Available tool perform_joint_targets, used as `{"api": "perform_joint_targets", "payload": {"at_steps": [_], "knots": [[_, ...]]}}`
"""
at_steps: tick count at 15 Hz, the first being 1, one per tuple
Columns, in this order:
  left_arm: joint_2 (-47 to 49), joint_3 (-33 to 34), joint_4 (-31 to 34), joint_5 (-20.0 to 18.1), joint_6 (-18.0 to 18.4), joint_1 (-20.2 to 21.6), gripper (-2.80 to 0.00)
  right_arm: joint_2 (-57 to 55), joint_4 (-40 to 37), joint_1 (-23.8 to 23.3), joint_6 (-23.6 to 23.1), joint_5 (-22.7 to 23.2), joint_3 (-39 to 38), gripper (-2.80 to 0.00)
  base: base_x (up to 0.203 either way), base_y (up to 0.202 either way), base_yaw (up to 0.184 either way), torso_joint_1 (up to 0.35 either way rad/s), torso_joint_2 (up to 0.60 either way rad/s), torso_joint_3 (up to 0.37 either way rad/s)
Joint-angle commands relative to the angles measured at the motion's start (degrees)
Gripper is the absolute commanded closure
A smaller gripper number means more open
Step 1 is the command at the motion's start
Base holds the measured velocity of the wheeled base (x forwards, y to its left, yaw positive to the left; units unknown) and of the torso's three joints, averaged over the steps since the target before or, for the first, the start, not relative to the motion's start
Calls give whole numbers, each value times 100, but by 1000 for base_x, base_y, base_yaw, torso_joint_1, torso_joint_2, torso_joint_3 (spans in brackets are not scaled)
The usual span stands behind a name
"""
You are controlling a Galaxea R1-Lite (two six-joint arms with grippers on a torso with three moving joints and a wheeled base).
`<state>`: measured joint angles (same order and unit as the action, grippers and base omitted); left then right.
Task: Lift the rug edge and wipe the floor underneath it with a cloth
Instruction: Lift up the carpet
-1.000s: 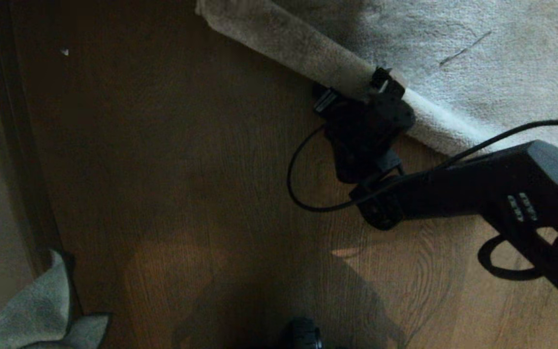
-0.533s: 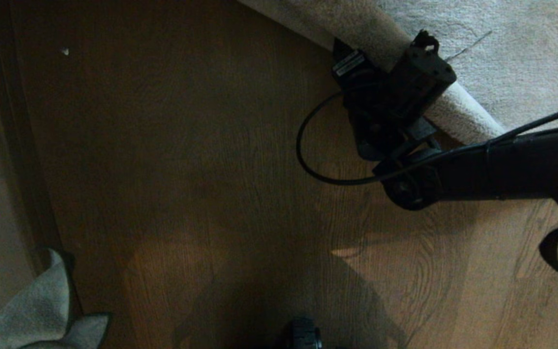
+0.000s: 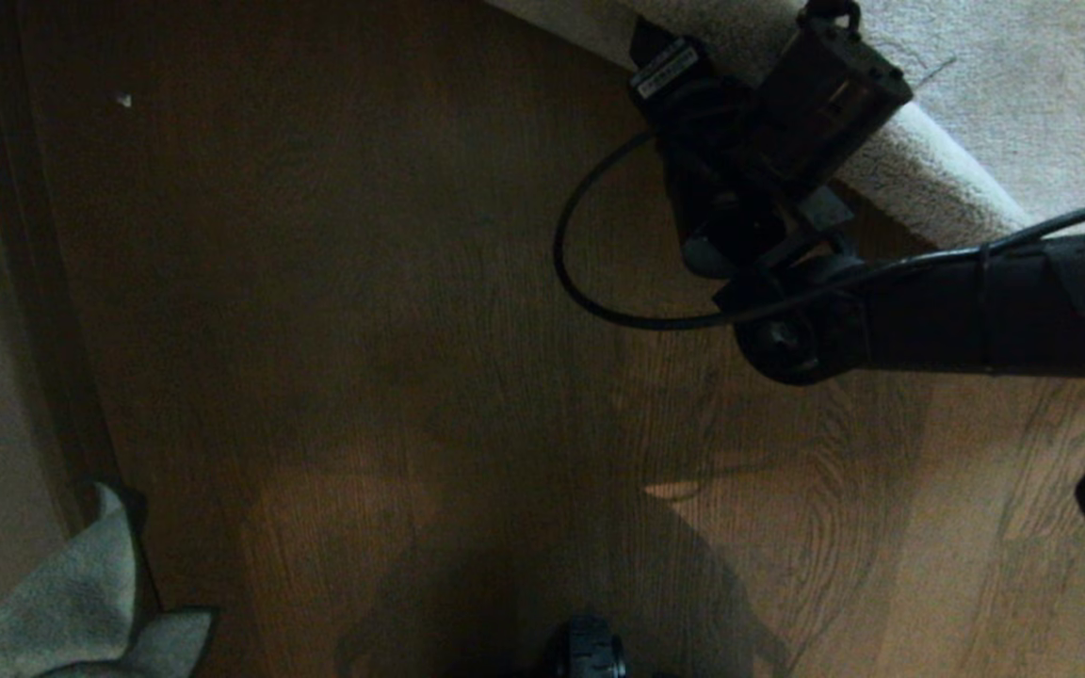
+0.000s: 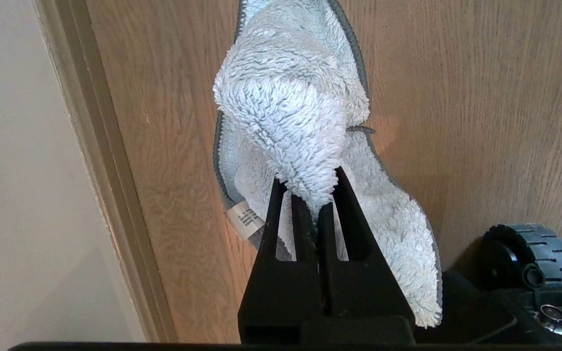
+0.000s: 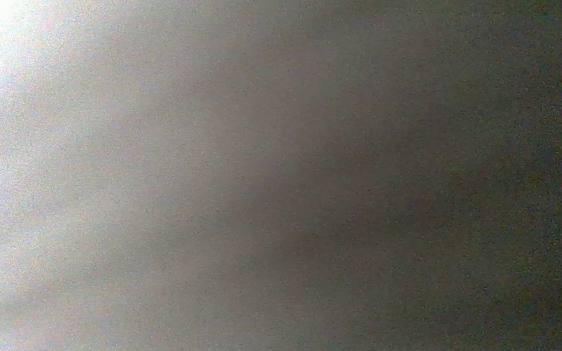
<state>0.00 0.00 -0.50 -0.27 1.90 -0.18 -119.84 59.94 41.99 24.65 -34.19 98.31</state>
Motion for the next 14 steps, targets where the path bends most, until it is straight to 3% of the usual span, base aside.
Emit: {"api": "perform_joint_targets", "payload": {"at_steps": [1,4,11,14], "knots": [[0,0,-3,0,3,1,0,-143,36,182,-495,9,108,-280,0,0,0,0,0,0],[0,0,-3,0,3,1,0,-245,142,348,-1144,9,109,-280,0,0,0,0,0,0],[0,0,-3,0,3,1,0,-285,278,605,-2117,9,125,-280,0,0,0,0,0,0],[0,0,-3,0,3,1,0,-321,266,635,-2343,9,505,-280,0,0,0,0,0,0]]}}
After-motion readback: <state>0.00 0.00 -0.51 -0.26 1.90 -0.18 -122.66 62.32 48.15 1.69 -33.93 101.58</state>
